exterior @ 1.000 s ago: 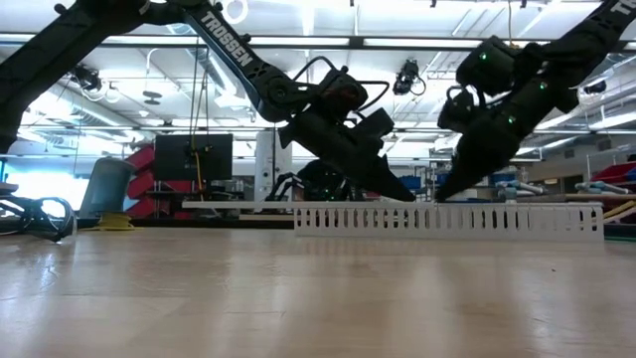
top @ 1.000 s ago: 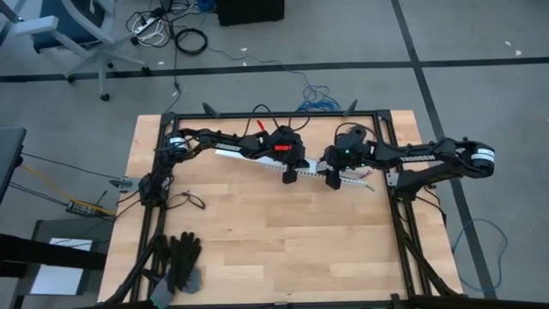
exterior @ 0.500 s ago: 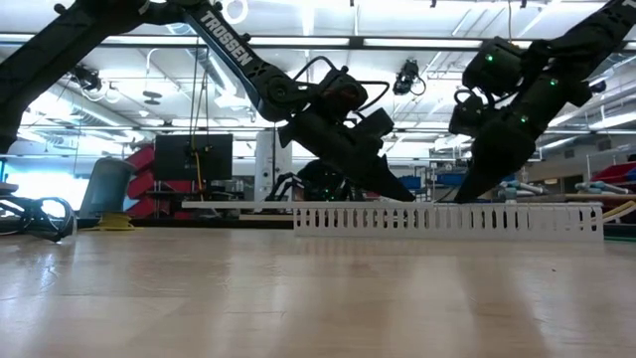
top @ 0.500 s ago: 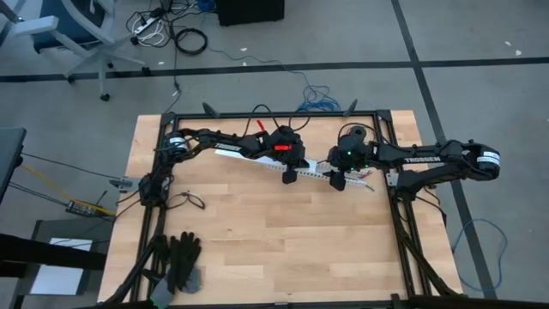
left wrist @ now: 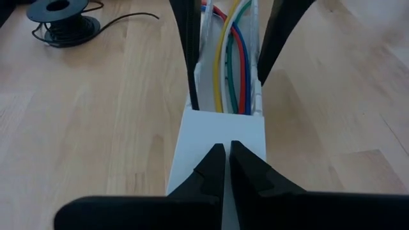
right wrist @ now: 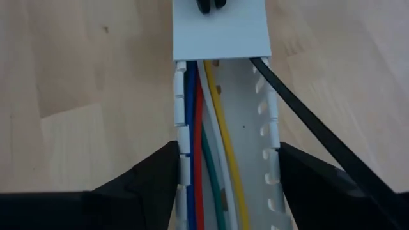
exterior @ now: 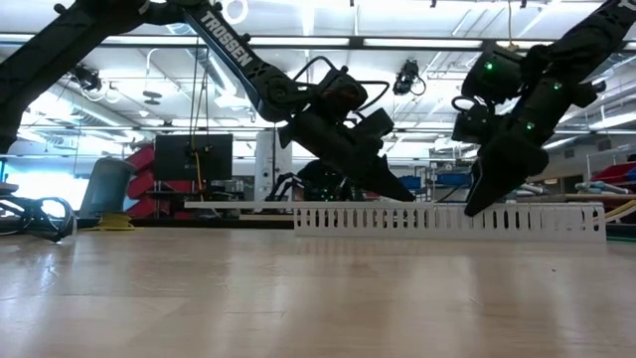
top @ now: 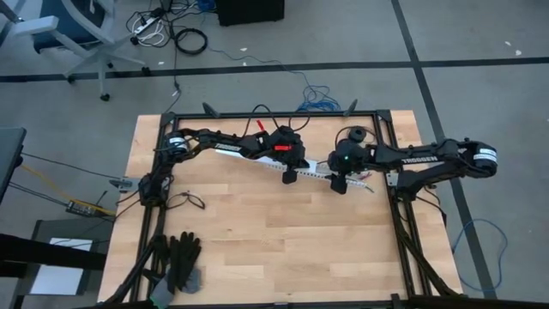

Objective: Ziptie cables
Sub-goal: Close the white cable duct

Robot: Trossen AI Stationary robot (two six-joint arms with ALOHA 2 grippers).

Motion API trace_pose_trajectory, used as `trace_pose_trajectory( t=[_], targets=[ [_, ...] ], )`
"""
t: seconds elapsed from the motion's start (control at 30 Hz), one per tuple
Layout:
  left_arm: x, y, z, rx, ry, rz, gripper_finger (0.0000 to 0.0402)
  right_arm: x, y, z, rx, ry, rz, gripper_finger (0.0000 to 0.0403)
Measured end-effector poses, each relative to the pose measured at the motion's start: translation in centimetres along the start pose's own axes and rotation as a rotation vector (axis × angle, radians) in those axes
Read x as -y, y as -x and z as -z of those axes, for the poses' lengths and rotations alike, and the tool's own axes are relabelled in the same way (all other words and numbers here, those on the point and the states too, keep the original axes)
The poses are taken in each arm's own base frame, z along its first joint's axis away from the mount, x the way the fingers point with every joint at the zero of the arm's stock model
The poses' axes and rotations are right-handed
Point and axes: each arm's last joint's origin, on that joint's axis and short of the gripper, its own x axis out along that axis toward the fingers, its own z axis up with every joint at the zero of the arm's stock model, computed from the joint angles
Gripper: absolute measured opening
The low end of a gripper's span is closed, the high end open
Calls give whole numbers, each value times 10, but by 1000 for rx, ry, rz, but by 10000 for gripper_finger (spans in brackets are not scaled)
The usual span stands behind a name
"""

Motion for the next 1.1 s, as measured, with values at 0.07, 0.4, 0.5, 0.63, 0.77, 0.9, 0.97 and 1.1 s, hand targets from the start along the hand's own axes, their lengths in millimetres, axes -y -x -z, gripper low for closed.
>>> trace_pose_trajectory(
  t=[0.07, 0.4, 0.5, 0.63, 0.77, 0.9, 0.97, 1.1],
  targets=[
    [0, 0, -1, 8, -3, -1, 0, 0, -5, 1, -13, 2, 1, 224],
    [5, -2, -3, 25, -22, -7, 0, -1, -14, -7, 59, 10, -16, 188],
    [5, -3, -4, 33, -24, -6, 0, -1, -14, -9, 81, 10, -19, 191],
    [5, -3, -5, 40, -27, -5, 0, -1, -15, -11, 102, 10, -24, 192],
    [5, -3, -4, 37, -26, -2, 0, -1, -15, -14, 141, 10, -26, 194],
    [5, -3, -3, 17, -20, -10, 0, -1, -13, -17, 148, 3, -27, 203],
    [6, -2, -4, 10, -17, -8, 0, -1, -11, -19, 143, 2, -27, 208],
    [6, -2, -4, 12, -18, -9, 0, -1, -8, -25, 124, -10, -28, 217]
  ],
)
